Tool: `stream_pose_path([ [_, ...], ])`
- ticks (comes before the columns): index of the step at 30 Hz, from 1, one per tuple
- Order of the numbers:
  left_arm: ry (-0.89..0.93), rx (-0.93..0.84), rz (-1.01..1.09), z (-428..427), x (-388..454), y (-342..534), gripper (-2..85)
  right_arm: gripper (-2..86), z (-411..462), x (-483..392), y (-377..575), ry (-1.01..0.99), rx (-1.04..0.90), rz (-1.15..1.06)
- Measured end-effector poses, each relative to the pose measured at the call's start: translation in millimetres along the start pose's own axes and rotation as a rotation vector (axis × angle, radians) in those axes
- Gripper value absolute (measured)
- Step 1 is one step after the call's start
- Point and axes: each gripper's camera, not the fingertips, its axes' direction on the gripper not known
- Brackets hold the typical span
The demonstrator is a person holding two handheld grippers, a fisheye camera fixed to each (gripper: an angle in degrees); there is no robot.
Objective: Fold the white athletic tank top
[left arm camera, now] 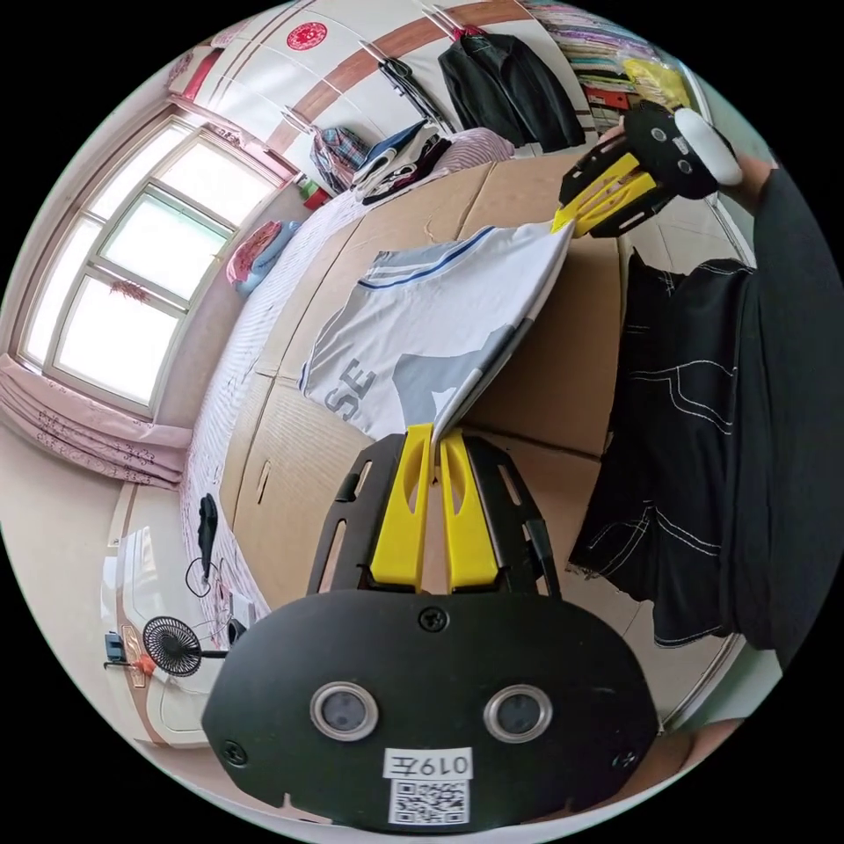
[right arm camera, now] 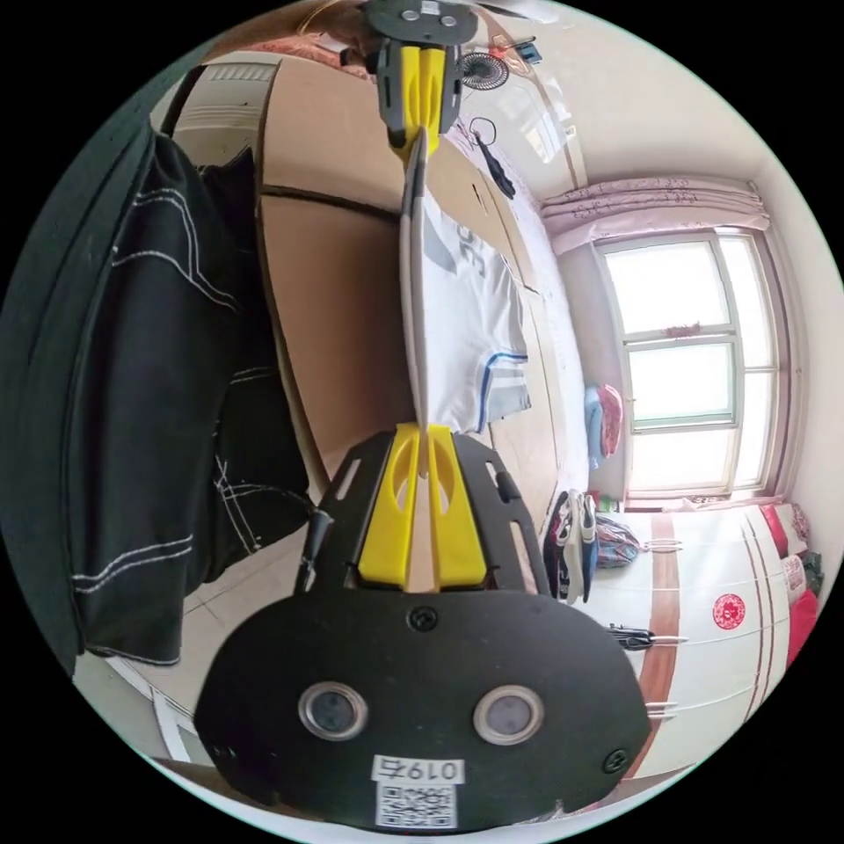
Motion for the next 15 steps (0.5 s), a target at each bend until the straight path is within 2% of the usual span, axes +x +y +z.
stream_pose_path([
  [4, 0.055, -0.001, 0.068, 30.0, -7.5, 4.3, 0.5, -0.9, 24.7, 21.5, 5.6, -0.176, 0.039, -0.012],
  [11, 0.297, 0.049, 0.193, 78.9, -43.7, 4.1, 0.6, -0.8, 81.6, 68.9, 20.1, -0.502, 0.154, -0.1],
  [15, 0.351, 0.105, 0.219, 112.4, -94.8, -10.3, 0.6, -0.8, 131.5, 115.3, 26.2, -0.533, 0.218, -0.083],
])
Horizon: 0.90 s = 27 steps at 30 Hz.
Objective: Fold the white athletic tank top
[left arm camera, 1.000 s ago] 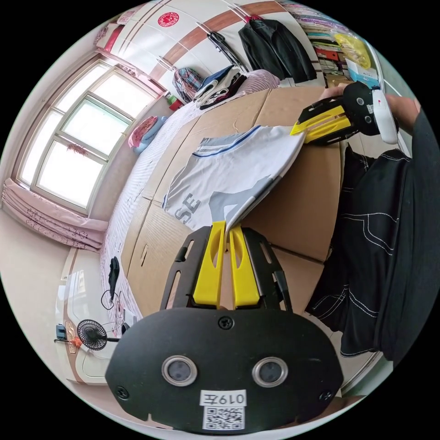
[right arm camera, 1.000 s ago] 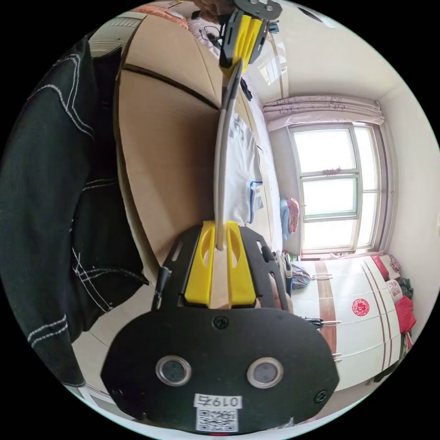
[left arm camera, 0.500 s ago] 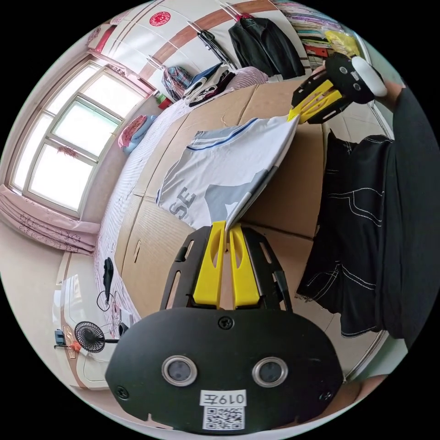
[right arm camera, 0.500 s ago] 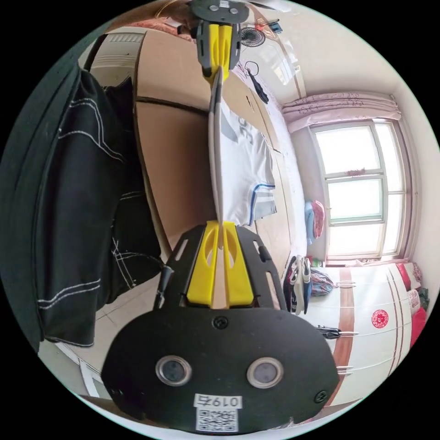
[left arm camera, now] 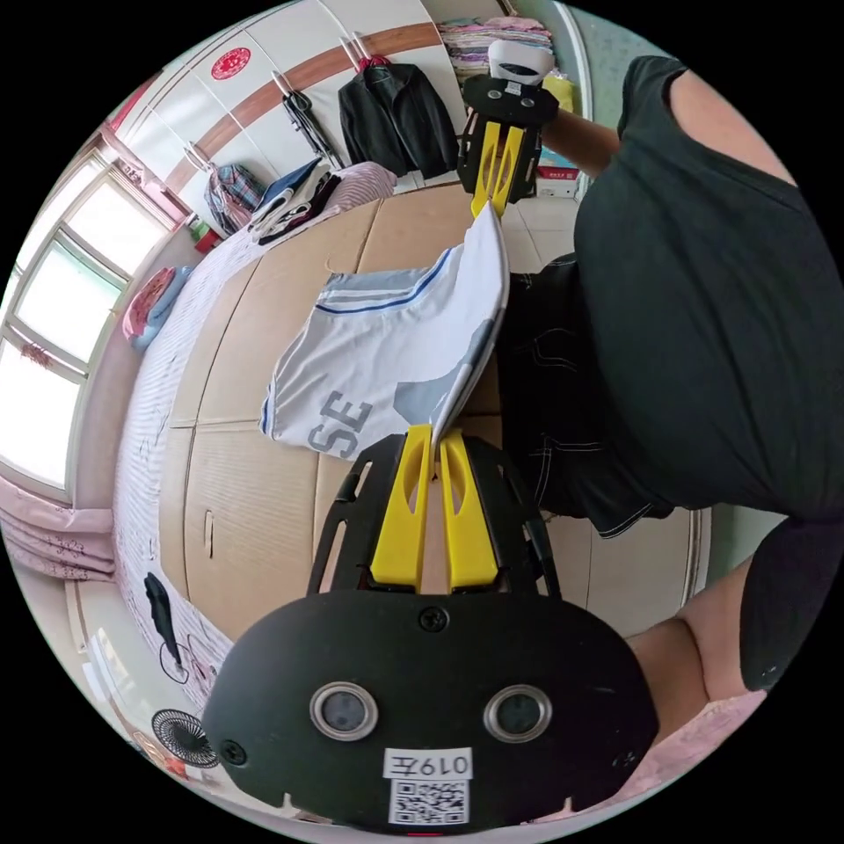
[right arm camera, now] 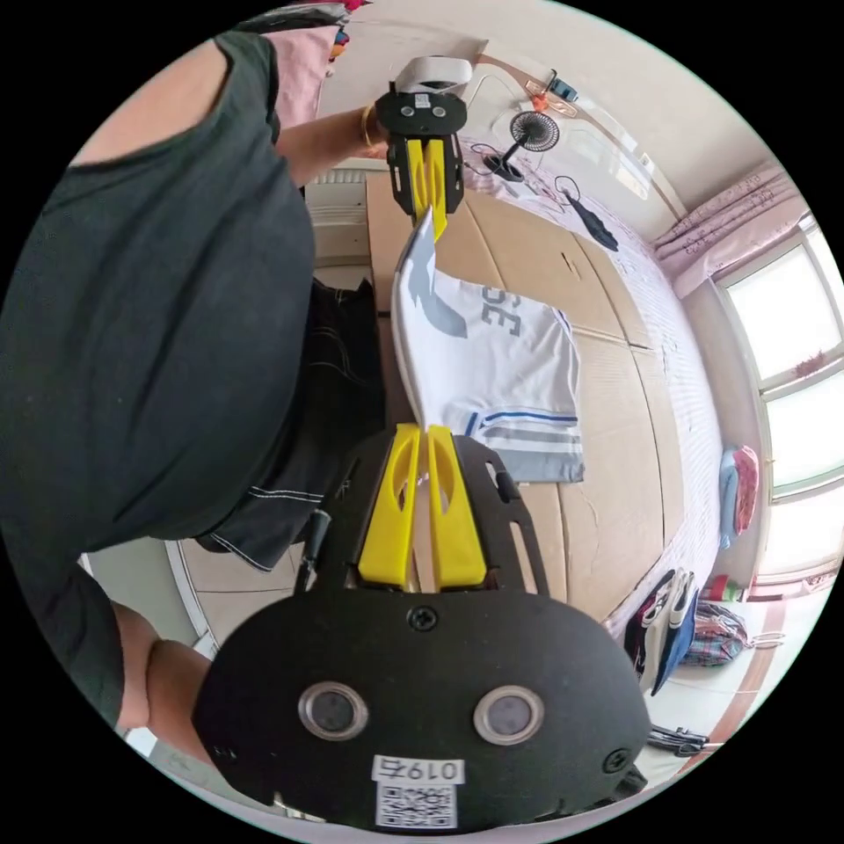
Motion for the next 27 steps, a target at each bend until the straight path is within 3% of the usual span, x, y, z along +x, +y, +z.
stream_pose_path([
  [6, 0.092, 0.08, 0.093, 39.9, -145.5, -20.5, 0.7, -0.8, 61.9, 152.1, 37.4, -0.039, 0.055, 0.115],
  [10, 0.313, 0.079, 0.009, 112.7, -283.0, -40.1, 0.8, -0.8, 153.5, 276.7, 68.9, -0.188, 0.008, 0.294],
  [14, 0.527, -0.031, -0.11, 228.1, -393.3, -55.2, 1.0, -0.7, 276.8, 378.3, 99.4, -0.397, -0.072, 0.443],
  [19, 0.62, -0.146, -0.063, 327.5, -448.0, -70.7, 1.1, -0.6, 386.6, 455.6, 130.7, -0.582, -0.077, 0.542],
  [27, 0.813, -0.185, -0.003, 422.5, -519.8, -81.5, 1.1, -0.6, 502.5, 515.4, 147.7, -0.642, -0.137, 0.505],
])
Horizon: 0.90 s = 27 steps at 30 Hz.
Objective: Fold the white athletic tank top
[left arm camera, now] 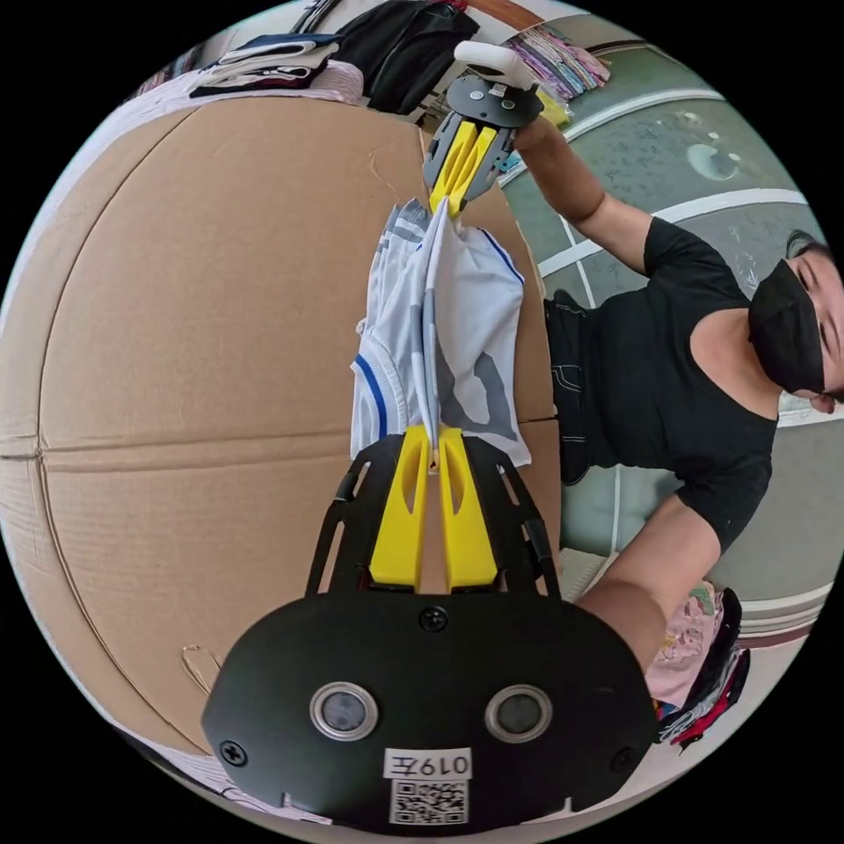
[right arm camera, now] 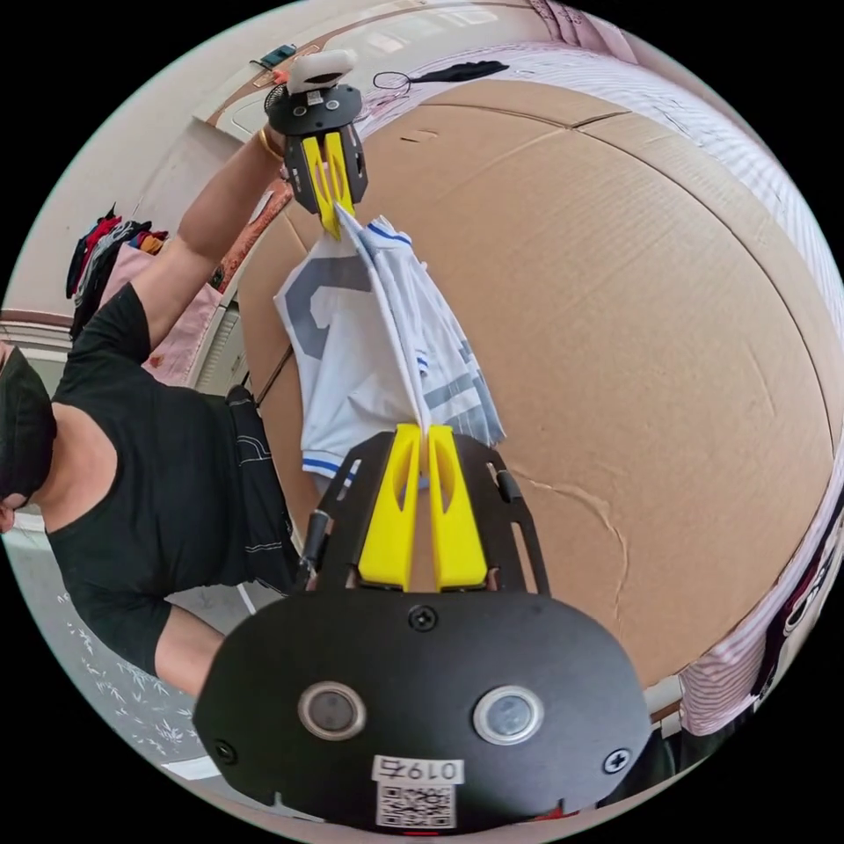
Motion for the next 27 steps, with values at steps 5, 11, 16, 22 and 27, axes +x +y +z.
stream_pose_path([
  [5, 0.036, -0.045, -0.071, 8.6, -74.0, -7.9, 1.0, -0.5, 31.2, 71.5, -28.5, -0.077, -0.052, 0.031],
  [11, 0.02, 0.01, -0.076, 12.5, -114.1, -5.5, 1.0, -0.2, 62.4, 131.7, -47.4, -0.13, -0.047, 0.048],
  [16, 0.028, 0.076, -0.132, 19.8, -138.2, 8.3, 1.3, 0.1, 86.8, 171.3, -58.2, -0.172, -0.035, 0.069],
  [22, -0.027, 0.176, -0.192, 26.7, -154.1, 20.9, 1.1, 0.2, 106.5, 213.7, -68.9, -0.247, -0.014, 0.094],
  [27, -0.043, 0.183, -0.225, 44.6, -162.3, 22.9, 1.0, 0.3, 116.0, 238.8, -79.6, -0.309, -0.013, 0.089],
])
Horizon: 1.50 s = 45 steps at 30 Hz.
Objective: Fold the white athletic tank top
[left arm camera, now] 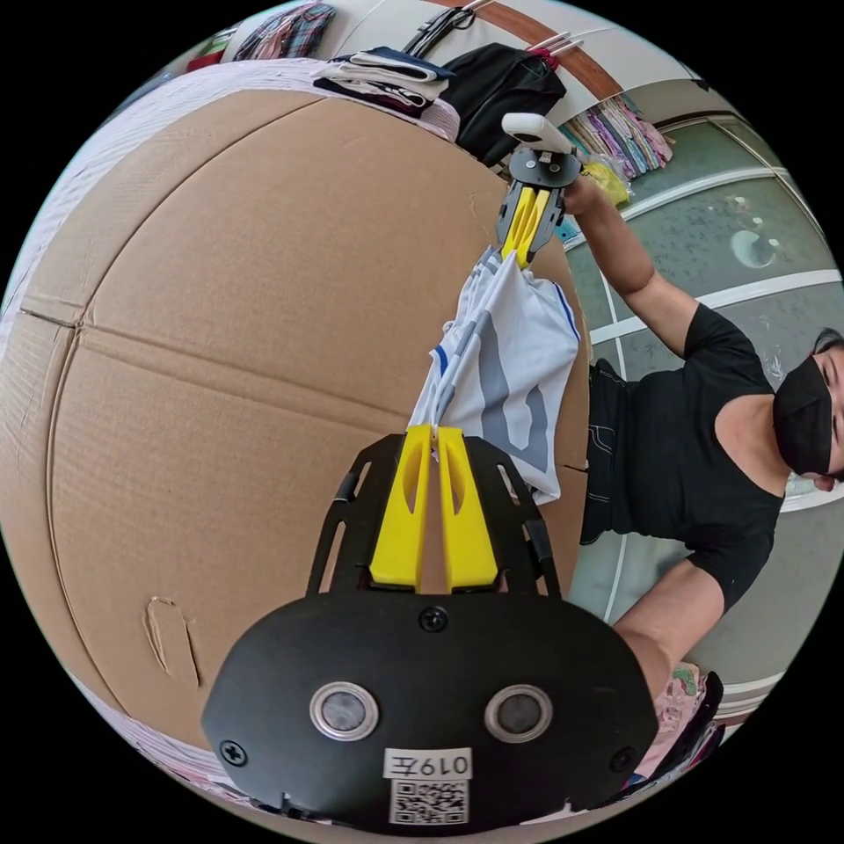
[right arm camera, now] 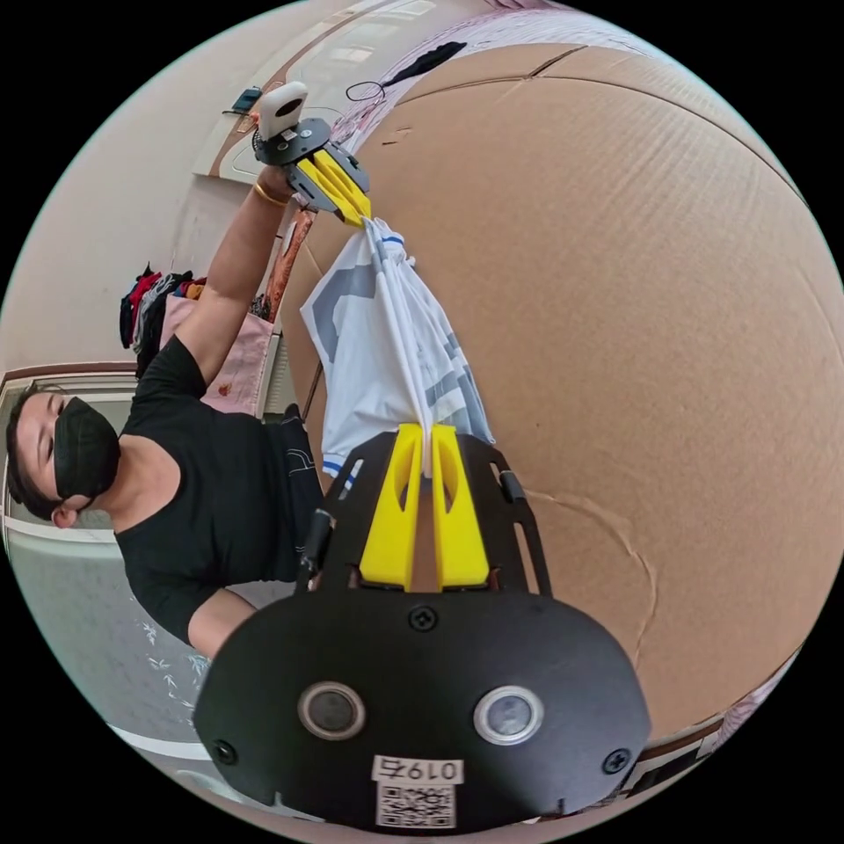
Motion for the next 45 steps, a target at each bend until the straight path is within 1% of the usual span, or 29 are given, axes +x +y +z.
stream_pose_path([
  [4, 0.012, 0.015, 0.006, 9.2, -0.7, 6.2, 0.9, 0.7, -8.7, 8.2, -11.9, -0.038, 0.002, -0.026],
  [15, 0.018, -0.016, 0.033, 31.2, 13.8, 17.0, 1.0, 0.8, -33.3, 20.7, -51.7, -0.09, -0.077, -0.066],
  [25, 0.02, -0.035, 0.024, 49.5, 46.0, 40.4, 0.9, 2.2, -35.7, -24.0, -111.3, 0.016, -0.231, -0.122],
  [31, 0.041, -0.03, -0.008, 54.2, 68.8, 65.5, 0.9, 5.6, -46.2, -61.7, -129.0, 0.042, -0.248, -0.141],
  [36, 0.015, 0.031, -0.053, 42.4, 93.1, 103.7, 1.2, 5.0, -79.9, -107.8, -123.1, 0.158, -0.159, -0.117],
  [39, -0.029, 0.154, -0.065, 21.9, 122.1, 144.3, 1.6, 4.7, -108.5, -154.8, -112.6, 0.242, -0.046, -0.126],
  [41, -0.053, 0.301, -0.042, 8.3, 162.8, 186.3, 2.0, 4.6, -126.4, -215.8, -110.2, 0.28, 0.085, -0.238],
  [42, -0.061, 0.337, -0.019, 7.4, 177.5, 197.4, 2.2, 4.6, -129.2, -233.9, -111.1, 0.276, 0.124, -0.285],
  [43, -0.088, 0.398, 0.015, 10.0, 208.7, 219.0, 2.5, 4.7, -131.3, -270.3, -115.4, 0.258, 0.187, -0.382],
  [44, -0.127, 0.433, 0.042, 19.0, 240.3, 238.3, 3.1, 5.2, -128.5, -306.5, -124.1, 0.248, 0.221, -0.473],
  [45, -0.146, 0.444, 0.058, 26.1, 256.6, 247.3, 3.4, 5.4, -125.6, -324.3, -129.9, 0.251, 0.234, -0.514],
])
